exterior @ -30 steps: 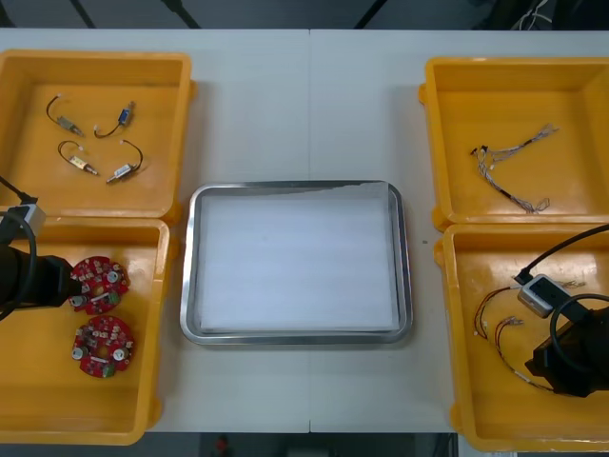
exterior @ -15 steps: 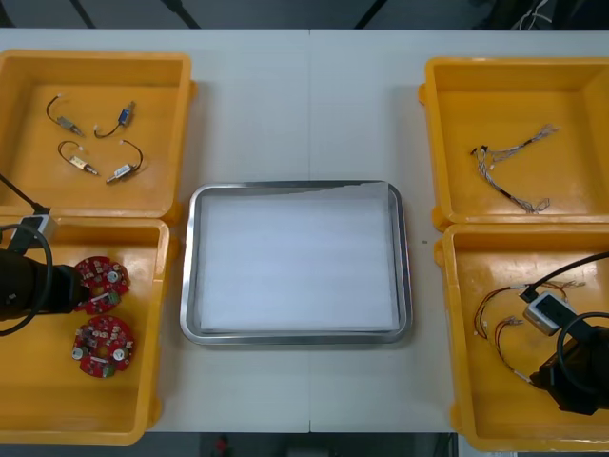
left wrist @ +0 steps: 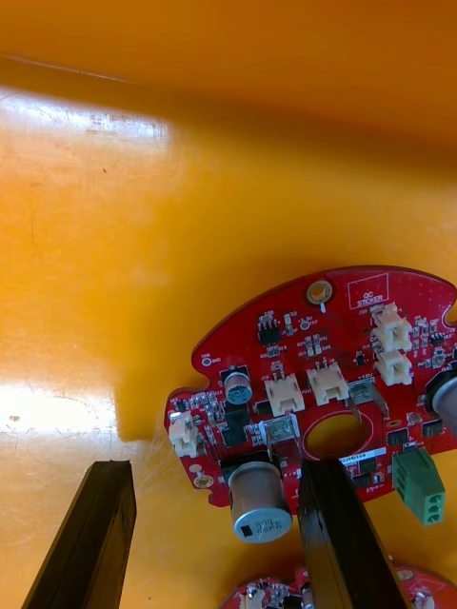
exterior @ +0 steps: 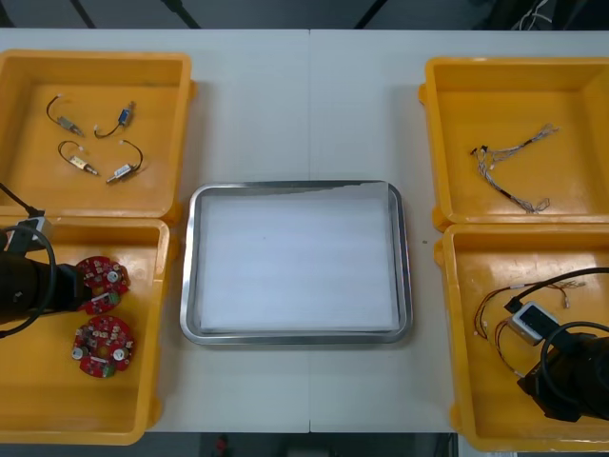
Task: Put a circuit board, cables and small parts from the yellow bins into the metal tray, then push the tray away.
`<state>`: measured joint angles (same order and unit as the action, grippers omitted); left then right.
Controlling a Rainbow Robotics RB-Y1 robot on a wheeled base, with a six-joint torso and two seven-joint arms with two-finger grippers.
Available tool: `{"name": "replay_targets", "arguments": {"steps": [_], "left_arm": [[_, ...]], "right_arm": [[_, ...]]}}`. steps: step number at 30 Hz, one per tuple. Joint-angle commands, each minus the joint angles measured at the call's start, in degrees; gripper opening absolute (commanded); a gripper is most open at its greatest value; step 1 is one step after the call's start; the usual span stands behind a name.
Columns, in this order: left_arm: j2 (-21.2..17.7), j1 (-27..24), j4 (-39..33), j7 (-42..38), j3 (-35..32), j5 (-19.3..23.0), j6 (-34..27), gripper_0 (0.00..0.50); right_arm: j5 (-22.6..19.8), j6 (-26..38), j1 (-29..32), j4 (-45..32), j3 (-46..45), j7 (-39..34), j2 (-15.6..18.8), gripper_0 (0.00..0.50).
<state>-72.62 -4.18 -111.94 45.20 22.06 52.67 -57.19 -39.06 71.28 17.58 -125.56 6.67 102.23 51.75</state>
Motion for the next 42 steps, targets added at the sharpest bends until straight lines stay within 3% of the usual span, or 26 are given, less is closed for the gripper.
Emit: {"name": "replay_targets", "arguments": {"steps": [1,21,22,23,24,25,26,28,30,31,33,38,42], "left_arm": [[0.81,-1.53,0.67,-2.92,1.67,-0.81,1.73,0.5],[0.81,-1.53,0.41,-2.83,3.26,-0.99,2.7,0.5],[0.81,-1.53,0.41,-2.83,3.26,-0.99,2.79,0.5],[0.81,-1.53,0.41,-2.83,3.26,-1.17,2.7,0.5],[0.73,-1.53,0.41,-2.83,3.26,-1.34,2.79,0.489],[0.81,-1.53,0.41,-2.83,3.26,-1.43,2.79,0.481],[0.81,-1.53,0.41,-2.83,3.26,-1.78,2.79,0.458],[0.81,-1.53,0.41,-2.83,3.26,-2.13,2.7,0.394],[0.81,-1.53,0.41,-2.83,3.26,-2.48,2.79,0.255],[0.73,-1.53,0.41,-2.83,3.26,-2.57,2.79,0.21],[0.81,-1.53,0.41,-2.92,3.26,-2.84,2.79,0.054],[0.81,-1.53,0.41,-2.83,3.26,-3.36,2.79,0.0],[0.73,-1.62,0.32,-2.83,3.17,-3.98,2.7,0.0]], "right_arm": [[1.71,-1.75,2.37,-0.47,1.68,-0.1,1.95,0.5],[4.78,-5.8,2.28,2.43,5.11,-1.51,1.86,0.5],[4.78,-5.71,2.28,2.34,5.11,-1.51,1.86,0.475],[4.61,-5.8,2.28,2.34,5.11,-1.42,1.86,0.351],[4.52,-5.8,2.28,2.34,5.11,-1.51,1.86,0.193],[4.43,-5.8,2.19,2.34,5.11,-1.51,1.86,0.137],[4.34,-5.71,2.19,2.43,5.11,-1.68,1.86,0.014],[4.26,-5.71,2.19,2.34,5.11,-2.04,1.86,0.0],[4.26,-5.8,2.02,2.34,5.11,-2.3,1.86,0.0],[4.17,-5.8,2.02,2.43,5.11,-2.3,1.77,0.0],[4.08,-5.71,1.58,2.34,5.11,-2.3,1.86,0.0],[4.43,-4.74,0.17,1.55,3.96,-1.68,1.86,0.0],[3.99,-0.08,-1.76,-0.12,1.5,-1.51,1.86,0.0]]}}
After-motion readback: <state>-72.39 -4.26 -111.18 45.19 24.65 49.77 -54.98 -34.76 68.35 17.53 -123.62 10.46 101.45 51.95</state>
